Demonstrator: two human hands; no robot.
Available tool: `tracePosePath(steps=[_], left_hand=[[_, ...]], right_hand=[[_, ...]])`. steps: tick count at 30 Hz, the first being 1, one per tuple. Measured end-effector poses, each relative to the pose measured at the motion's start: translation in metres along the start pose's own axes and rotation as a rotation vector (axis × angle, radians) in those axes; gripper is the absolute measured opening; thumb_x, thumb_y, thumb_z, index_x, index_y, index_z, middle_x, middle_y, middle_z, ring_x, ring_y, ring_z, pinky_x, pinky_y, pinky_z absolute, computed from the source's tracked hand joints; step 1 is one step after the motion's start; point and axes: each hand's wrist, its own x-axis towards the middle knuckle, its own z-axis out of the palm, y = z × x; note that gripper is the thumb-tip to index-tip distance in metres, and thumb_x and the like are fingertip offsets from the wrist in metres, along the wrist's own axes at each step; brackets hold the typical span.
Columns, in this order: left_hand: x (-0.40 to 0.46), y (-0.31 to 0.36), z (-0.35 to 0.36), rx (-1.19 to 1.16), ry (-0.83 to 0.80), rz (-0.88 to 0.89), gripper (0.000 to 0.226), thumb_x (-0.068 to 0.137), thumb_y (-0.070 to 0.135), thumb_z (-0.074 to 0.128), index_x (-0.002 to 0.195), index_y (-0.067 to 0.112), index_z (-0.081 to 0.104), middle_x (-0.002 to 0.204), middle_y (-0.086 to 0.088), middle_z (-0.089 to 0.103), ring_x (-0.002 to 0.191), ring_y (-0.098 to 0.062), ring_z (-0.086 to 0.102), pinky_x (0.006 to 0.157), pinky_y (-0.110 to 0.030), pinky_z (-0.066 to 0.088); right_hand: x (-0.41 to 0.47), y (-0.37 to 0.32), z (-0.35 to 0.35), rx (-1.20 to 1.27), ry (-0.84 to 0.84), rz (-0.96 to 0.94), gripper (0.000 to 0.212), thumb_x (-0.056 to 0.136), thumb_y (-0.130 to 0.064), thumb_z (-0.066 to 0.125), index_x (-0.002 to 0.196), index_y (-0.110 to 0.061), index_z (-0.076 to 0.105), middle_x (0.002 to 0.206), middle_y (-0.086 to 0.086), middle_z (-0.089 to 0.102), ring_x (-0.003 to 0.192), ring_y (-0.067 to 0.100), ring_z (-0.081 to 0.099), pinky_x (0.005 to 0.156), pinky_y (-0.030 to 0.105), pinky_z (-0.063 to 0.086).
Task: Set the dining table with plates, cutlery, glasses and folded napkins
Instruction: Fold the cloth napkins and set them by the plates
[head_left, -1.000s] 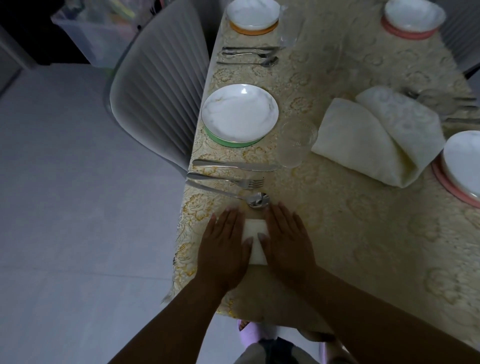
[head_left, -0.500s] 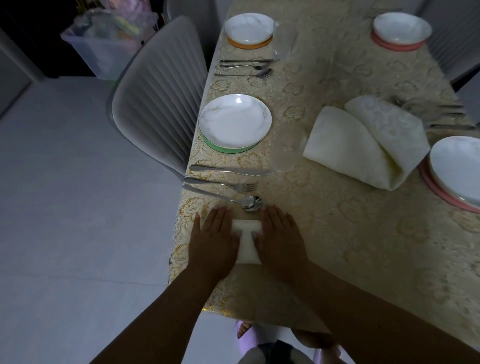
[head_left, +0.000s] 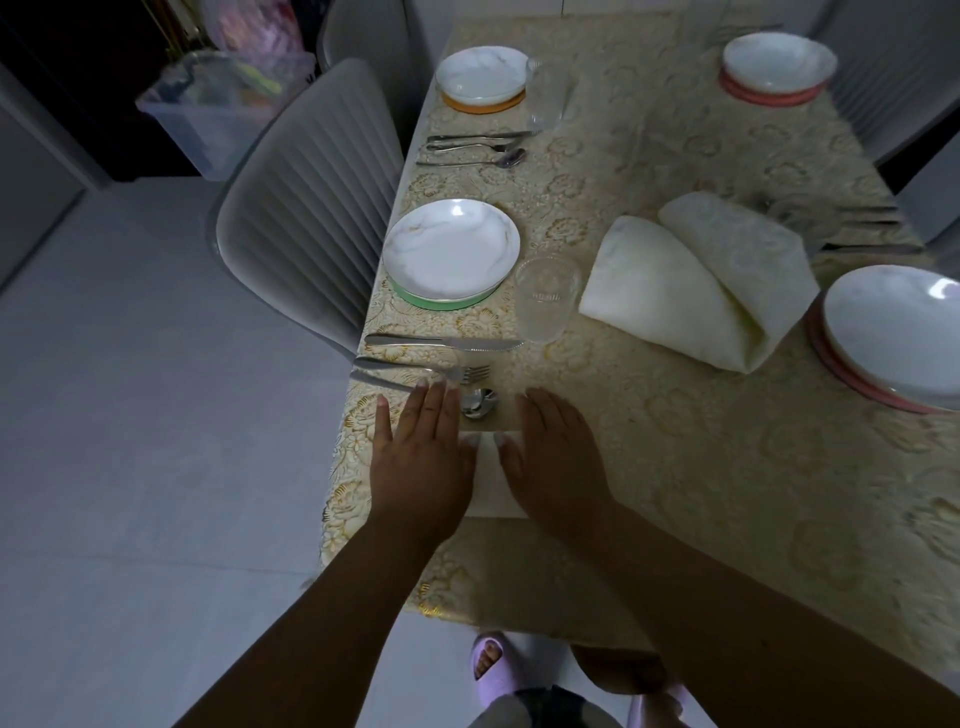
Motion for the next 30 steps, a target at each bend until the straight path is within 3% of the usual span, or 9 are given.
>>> tracePosePath(steps=[3,8,13,17,19,21,24,28,30], left_hand=[[0.012,0.018,-0.01,-0.031,0.05,0.01,0.066,0.096,0.049,0.011,0.148,0.015,0.032,0.154,-0.005,0.032,0.145,-0.022,0.022,0.118,-0.052,0.007],[0.041,0.062,-0.029,-0.112,0.083,0.092,0.075,0.091,0.052,-0.001,0.15,0.015,0.027,0.157,-0.005,0.027,0.147,-0.02,0.015,0.117,-0.047,-0.004],[0.079,0.121,-0.037,-0.276,0.156,0.163,0.067,0.094,0.048,0.017,0.141,0.009,0.043,0.145,-0.01,0.046,0.139,-0.025,0.035,0.117,-0.051,0.012],[0.1,0.163,-0.041,-0.529,0.133,0.152,0.055,0.095,0.039,0.035,0.137,0.007,0.047,0.138,-0.013,0.052,0.132,-0.027,0.043,0.113,-0.044,0.026],[0.108,0.18,-0.044,-0.653,0.081,0.115,0.05,0.097,0.037,0.041,0.136,0.006,0.048,0.135,-0.013,0.054,0.127,-0.027,0.047,0.106,-0.035,0.033],[0.117,0.192,-0.043,-0.758,0.044,0.044,0.046,0.098,0.035,0.048,0.135,0.006,0.048,0.134,-0.01,0.054,0.123,-0.024,0.05,0.101,-0.03,0.036],[0.134,0.205,-0.045,-0.842,0.0,-0.09,0.046,0.096,0.036,0.053,0.132,0.008,0.051,0.128,-0.007,0.058,0.115,-0.017,0.054,0.092,-0.023,0.037],[0.158,0.221,-0.042,-1.159,-0.13,-0.333,0.065,0.081,0.056,0.065,0.127,0.012,0.052,0.112,0.0,0.063,0.099,-0.018,0.063,0.089,-0.038,0.053],[0.164,0.229,-0.039,-1.103,-0.134,-0.346,0.051,0.08,0.053,0.068,0.107,0.01,0.063,0.094,-0.001,0.069,0.084,-0.02,0.068,0.08,-0.042,0.057]], right_hand=[[0.007,0.018,-0.015,0.046,0.057,0.038,0.052,0.089,-0.038,0.038,0.118,0.0,0.06,0.116,0.017,0.063,0.109,0.032,0.06,0.097,0.04,0.045],[0.034,0.086,-0.044,0.104,0.191,0.274,0.041,0.092,-0.033,0.052,0.116,-0.001,0.06,0.112,0.018,0.062,0.107,0.035,0.056,0.093,0.043,0.044],[0.081,0.159,-0.095,0.061,0.34,0.461,0.043,0.09,-0.029,0.058,0.123,-0.002,0.053,0.121,0.019,0.057,0.116,0.034,0.049,0.096,0.04,0.038],[0.118,0.214,-0.11,-0.12,0.099,0.525,0.06,0.087,-0.031,0.061,0.136,-0.003,0.04,0.135,0.02,0.046,0.126,0.036,0.04,0.104,0.041,0.029],[0.118,0.233,-0.109,-0.114,-0.043,0.521,0.037,0.089,-0.026,0.057,0.121,-0.007,0.056,0.123,0.018,0.057,0.114,0.035,0.051,0.098,0.041,0.04],[0.106,0.238,-0.108,-0.097,0.006,0.459,0.016,0.088,-0.016,0.055,0.095,-0.008,0.067,0.096,0.015,0.067,0.092,0.033,0.06,0.079,0.039,0.047],[0.07,0.225,-0.103,-0.044,0.164,0.299,0.016,0.083,-0.01,0.056,0.073,-0.007,0.069,0.07,0.01,0.065,0.069,0.028,0.06,0.064,0.037,0.05],[0.023,0.206,-0.099,0.054,0.219,0.035,0.025,0.083,-0.021,0.048,0.072,-0.012,0.069,0.073,0.004,0.066,0.069,0.02,0.06,0.067,0.033,0.052],[0.013,0.201,-0.1,0.082,0.23,-0.166,0.025,0.083,-0.023,0.047,0.073,-0.014,0.068,0.074,0.002,0.065,0.069,0.017,0.058,0.066,0.031,0.051]])
